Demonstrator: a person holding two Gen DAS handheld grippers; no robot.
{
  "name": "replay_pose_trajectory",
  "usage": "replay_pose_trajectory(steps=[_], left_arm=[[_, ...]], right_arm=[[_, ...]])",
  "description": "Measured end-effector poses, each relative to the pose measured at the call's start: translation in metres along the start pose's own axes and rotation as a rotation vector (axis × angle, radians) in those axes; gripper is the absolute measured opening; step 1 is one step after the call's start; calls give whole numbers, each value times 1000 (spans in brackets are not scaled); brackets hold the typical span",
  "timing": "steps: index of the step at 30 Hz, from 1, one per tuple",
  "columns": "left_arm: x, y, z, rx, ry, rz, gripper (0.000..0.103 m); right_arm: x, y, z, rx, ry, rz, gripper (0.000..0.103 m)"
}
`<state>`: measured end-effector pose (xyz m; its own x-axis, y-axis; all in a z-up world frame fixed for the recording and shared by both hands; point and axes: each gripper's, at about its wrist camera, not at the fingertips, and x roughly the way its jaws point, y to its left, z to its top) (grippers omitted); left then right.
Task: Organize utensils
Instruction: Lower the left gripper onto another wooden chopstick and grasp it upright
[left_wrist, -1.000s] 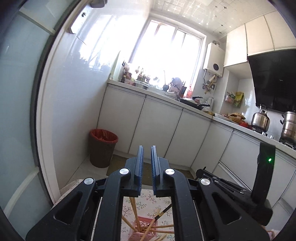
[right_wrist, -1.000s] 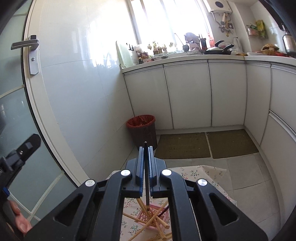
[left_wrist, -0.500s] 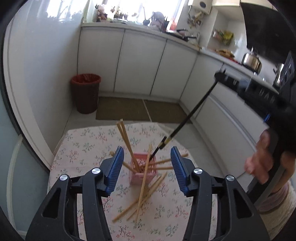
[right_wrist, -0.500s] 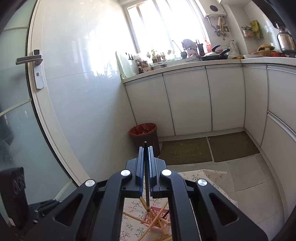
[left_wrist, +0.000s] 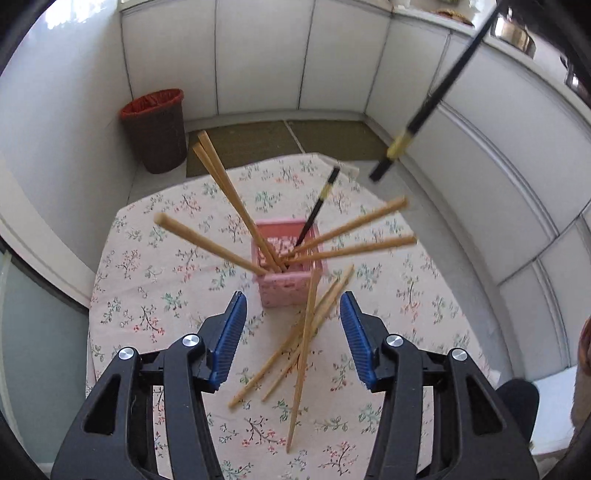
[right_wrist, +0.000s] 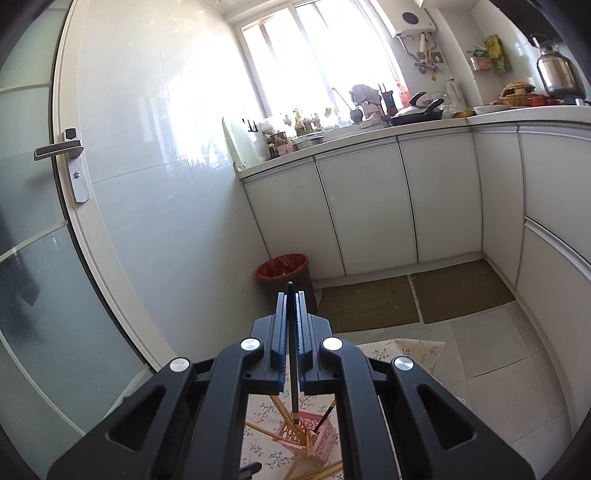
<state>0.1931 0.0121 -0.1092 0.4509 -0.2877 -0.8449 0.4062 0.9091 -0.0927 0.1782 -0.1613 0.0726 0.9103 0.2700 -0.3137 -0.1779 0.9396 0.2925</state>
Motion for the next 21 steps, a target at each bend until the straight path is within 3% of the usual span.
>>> replay_pose_trajectory(steps=[4,9,11,13,17,21], left_arm=[[42,-8,-22,47,95,15,49],[85,-17,-17,46,113,65,49],[99,-15,-12,20,131,64,45],[102,-15,-7,12,117,51,7],[79,-13,-11,4,59,28,6],[13,-5,-14,-29,-81,7,6]], right_arm=[[-6,-7,-1,22,-5,13,4],[-7,-17,-4,34,4,1,4],[-7,-21,-5,39,11,-7,4],[-8,-25,-5,40,11,-15,4],[-11,-28,-1,55,8,-6,4],[-18,-28,5,71,1,16,4]])
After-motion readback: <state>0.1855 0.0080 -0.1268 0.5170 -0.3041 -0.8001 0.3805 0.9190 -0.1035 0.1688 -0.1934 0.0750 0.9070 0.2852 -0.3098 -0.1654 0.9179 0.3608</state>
